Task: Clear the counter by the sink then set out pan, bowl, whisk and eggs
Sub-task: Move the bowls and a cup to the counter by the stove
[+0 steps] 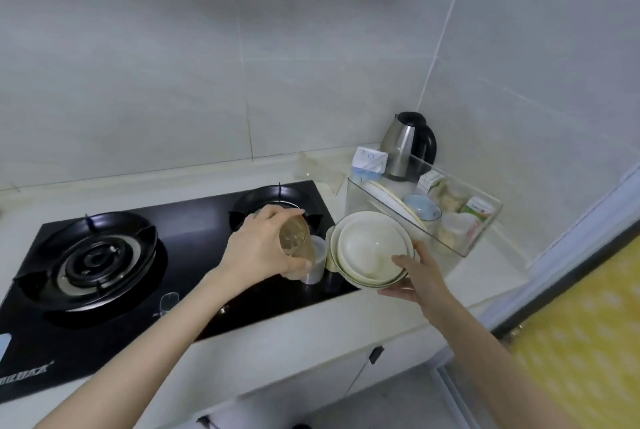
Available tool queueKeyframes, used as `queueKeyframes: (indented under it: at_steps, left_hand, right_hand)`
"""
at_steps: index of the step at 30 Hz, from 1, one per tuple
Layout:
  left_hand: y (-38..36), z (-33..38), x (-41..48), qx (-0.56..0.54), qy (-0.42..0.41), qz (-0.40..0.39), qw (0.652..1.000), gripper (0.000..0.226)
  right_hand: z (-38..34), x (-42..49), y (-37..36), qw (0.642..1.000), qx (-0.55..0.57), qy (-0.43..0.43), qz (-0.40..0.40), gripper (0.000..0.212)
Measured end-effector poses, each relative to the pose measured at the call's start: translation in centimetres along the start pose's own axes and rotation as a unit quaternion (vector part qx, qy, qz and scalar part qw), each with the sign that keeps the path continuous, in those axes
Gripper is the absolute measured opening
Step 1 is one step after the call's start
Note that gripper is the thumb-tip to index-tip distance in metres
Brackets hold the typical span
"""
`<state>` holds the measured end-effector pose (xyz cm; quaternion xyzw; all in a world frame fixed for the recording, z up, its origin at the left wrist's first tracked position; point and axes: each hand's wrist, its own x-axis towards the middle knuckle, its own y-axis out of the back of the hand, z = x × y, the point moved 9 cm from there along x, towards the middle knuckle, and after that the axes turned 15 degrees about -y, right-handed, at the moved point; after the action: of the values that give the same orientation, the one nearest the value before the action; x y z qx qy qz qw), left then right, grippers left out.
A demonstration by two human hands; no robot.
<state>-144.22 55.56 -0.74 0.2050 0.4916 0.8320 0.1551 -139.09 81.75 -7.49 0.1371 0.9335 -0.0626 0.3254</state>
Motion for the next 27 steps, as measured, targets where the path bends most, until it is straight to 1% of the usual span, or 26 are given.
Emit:
queueKeyframes:
  at_steps: [3,7,10,14,17,19,21,25,27]
  left_hand:
    - [1.4,-2.8,3.4,0.007,0.017,0.015,1.000,0.087]
    - [2.8,-6.4,7.0,0.030,0.037,0.037,0.998,0.087]
    - [3.4,-8.5,8.6,0.041,0.052,0.046,0.997,0.087]
    - [4.1,-11.0,10.1,0.040,0.091,0.067,0.993,0.088]
    - [4.2,-12.2,11.0,0.047,0.113,0.073,0.990,0.089]
    - [4.0,-13.0,11.6,0.045,0.128,0.083,0.987,0.089]
    - [4.0,-13.4,12.3,0.044,0.142,0.092,0.985,0.089]
    - [3.4,-13.9,14.0,0.044,0.173,0.093,0.980,0.089]
    - [3.0,-14.0,14.9,0.045,0.182,0.090,0.978,0.089]
  right_hand:
    - [-3.8,2.5,-2.0,1.000,-0.013,0.017,-0.009,0.028]
    - [-8.4,6.4,-4.8,0.997,-0.059,0.040,-0.005,0.030]
    - [-11.7,8.8,-7.4,0.993,-0.101,0.058,-0.017,0.030]
    - [-16.2,12.4,-11.1,0.983,-0.158,0.069,-0.056,0.033]
    - [-19.1,15.9,-13.2,0.972,-0.212,0.082,-0.056,0.032]
    - [-21.7,18.6,-14.9,0.949,-0.278,0.133,-0.061,0.034]
    - [-23.9,20.9,-16.8,0.909,-0.364,0.192,-0.061,0.038]
    - [-25.1,25.8,-19.5,0.833,-0.510,0.202,-0.073,0.041]
    - [-24.4,28.2,-20.2,0.808,-0.550,0.191,-0.091,0.040]
